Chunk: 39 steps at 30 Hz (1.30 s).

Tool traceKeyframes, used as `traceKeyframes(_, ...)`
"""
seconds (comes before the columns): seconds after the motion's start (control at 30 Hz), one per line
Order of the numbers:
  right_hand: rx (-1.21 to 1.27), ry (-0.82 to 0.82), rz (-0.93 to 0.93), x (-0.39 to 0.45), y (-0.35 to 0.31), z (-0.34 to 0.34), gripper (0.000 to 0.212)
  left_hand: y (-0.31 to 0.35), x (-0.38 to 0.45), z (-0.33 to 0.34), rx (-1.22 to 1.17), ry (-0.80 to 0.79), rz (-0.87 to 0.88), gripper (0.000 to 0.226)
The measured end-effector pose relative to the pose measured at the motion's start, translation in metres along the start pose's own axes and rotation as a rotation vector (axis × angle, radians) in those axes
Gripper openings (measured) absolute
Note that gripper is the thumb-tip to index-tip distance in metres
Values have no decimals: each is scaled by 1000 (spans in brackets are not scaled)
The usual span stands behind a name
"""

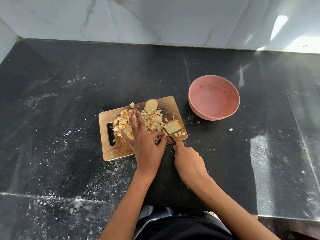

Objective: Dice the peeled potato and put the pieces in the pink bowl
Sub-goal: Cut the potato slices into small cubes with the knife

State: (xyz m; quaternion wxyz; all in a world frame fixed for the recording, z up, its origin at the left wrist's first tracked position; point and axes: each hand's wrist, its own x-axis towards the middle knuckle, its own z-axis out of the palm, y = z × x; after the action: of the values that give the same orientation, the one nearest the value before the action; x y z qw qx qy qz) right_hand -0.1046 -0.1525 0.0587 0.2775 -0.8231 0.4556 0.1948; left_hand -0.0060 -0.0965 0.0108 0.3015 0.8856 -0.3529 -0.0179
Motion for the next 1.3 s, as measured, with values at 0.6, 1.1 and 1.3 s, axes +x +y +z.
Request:
traceKeyframes(0.6,-4,15,-18,-20,26,17,9,2,2,2,-22,-14,-36,15)
traceKeyframes(1.1,282,345,-186,11,39,-35,24,-9,9,-28,-95,68,179,16)
traceKeyframes(1.3,342,395,-273,38,36,-13,32,-12,4,-36,-87,-4,50,29)
